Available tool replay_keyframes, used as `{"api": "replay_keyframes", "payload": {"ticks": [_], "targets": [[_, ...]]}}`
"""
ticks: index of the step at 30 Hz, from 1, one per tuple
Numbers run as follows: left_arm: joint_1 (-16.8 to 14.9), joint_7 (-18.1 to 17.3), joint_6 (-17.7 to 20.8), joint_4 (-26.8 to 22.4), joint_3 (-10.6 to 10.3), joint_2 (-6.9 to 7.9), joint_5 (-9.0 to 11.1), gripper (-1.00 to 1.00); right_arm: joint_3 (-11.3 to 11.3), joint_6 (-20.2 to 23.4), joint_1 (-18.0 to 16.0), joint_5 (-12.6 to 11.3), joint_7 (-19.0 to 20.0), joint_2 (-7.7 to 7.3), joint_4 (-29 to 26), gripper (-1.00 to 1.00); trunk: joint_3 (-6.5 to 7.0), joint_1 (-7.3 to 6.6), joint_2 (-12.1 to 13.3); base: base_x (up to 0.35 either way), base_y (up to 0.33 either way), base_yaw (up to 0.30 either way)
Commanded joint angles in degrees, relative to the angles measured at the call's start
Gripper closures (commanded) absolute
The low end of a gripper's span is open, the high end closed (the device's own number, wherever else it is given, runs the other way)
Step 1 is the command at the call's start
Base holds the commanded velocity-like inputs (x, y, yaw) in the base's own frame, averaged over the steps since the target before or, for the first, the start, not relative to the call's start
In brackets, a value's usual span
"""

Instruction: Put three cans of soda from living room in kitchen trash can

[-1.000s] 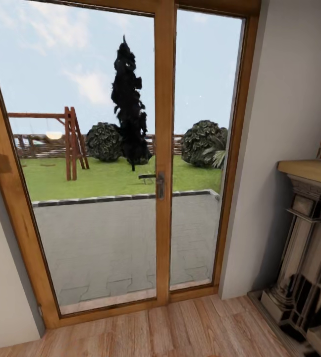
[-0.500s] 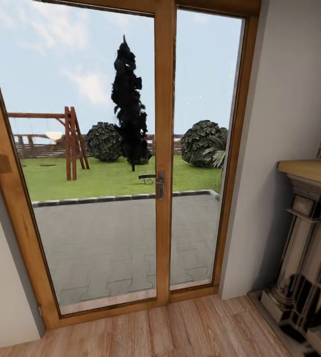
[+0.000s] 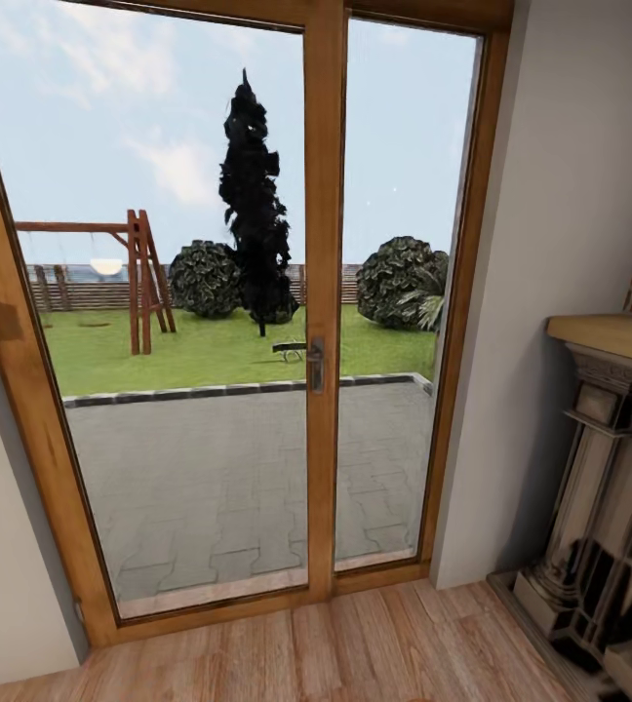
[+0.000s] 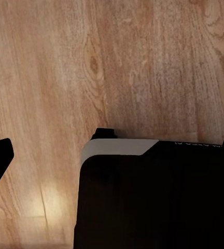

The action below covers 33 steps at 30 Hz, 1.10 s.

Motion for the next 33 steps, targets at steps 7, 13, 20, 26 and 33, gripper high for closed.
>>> {"api": "replay_keyframes", "payload": {"ticks": [7, 13, 20, 26, 33], "targets": [[0.0, 0.0, 0.0, 0.0, 0.0, 0.0, 0.0, -1.0, 0.0, 0.0, 0.0, 0.0, 0.0, 0.0, 0.0, -1.0, 0.0, 0.0, 0.0, 0.0, 0.0, 0.0], [0.0, 0.0, 0.0, 0.0, 0.0, 0.0, 0.0, -1.0, 0.0, 0.0, 0.0, 0.0, 0.0, 0.0, 0.0, -1.0, 0.0, 0.0, 0.0, 0.0, 0.0, 0.0], [0.0, 0.0, 0.0, 0.0, 0.0, 0.0, 0.0, -1.0, 0.0, 0.0, 0.0, 0.0, 0.0, 0.0, 0.0, -1.0, 0.0, 0.0, 0.0, 0.0, 0.0, 0.0], [0.0, 0.0, 0.0, 0.0, 0.0, 0.0, 0.0, -1.0, 0.0, 0.0, 0.0, 0.0, 0.0, 0.0, 0.0, -1.0, 0.0, 0.0, 0.0, 0.0, 0.0, 0.0], [0.0, 0.0, 0.0, 0.0, 0.0, 0.0, 0.0, -1.0, 0.0, 0.0, 0.0, 0.0, 0.0, 0.0, 0.0, -1.0, 0.0, 0.0, 0.0, 0.0, 0.0, 0.0]]}}
